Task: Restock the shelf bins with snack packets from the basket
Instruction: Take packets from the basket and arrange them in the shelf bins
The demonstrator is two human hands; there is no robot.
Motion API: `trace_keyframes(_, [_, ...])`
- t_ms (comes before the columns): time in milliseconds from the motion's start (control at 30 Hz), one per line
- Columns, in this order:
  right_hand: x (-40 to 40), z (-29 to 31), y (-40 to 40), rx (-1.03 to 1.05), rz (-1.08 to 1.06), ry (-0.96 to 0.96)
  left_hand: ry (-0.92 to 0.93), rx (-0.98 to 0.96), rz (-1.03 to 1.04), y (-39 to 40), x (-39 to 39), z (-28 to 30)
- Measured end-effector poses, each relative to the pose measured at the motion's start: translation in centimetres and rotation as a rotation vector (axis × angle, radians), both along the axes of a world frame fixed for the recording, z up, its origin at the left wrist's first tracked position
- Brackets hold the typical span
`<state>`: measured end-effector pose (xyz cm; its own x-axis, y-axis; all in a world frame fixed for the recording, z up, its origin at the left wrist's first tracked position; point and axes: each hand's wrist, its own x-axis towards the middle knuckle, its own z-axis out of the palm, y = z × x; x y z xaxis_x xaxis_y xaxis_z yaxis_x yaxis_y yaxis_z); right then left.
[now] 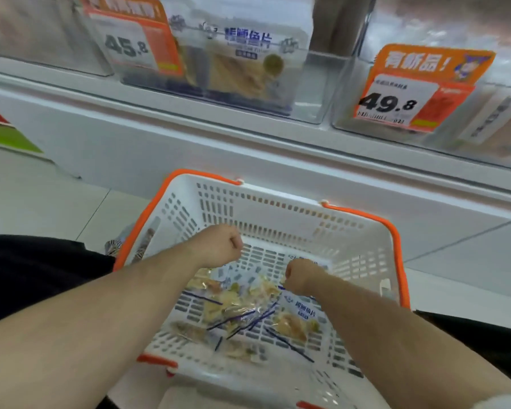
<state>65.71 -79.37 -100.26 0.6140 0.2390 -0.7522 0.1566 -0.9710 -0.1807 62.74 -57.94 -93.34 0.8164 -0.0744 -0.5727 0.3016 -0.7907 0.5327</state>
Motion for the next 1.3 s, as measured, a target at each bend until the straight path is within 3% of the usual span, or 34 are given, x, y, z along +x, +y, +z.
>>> trace_keyframes(333, [-3.3, -7.7, 4.9, 0.173, -0.465, 0.146, 0.101, 0.011, 0.152, 2.8, -0.2, -4.2])
trace_keyframes(567, [-1.6, -6.5, 4.1, 0.229, -0.417, 0.223, 0.113, -0.001, 0.181, 3.2, -0.3, -4.5])
trace_keyframes(800, [2.7, 2.8, 2.5, 0.263, -0.228, -0.060, 0.009, -0.069, 0.195, 2.6, 1.2, -0.6])
trace_keyframes(1033, [4.0, 16.8, 3.5, 0.824, -0.447, -0.097, -0.064, -0.089, 0.131, 4.9, 3.9, 8.2])
trace_keyframes(1133, [4.2, 20.5, 4.5, 1.012, -0.478, -0.086, -0.153, -0.236, 0.116, 6.7, 4.2, 12.1])
trace_keyframes(1300, [4.6, 25.7, 6.1, 1.103, -0.477, -0.195, -0.383, -0.451, 0.179, 8.5, 3.8, 18.9])
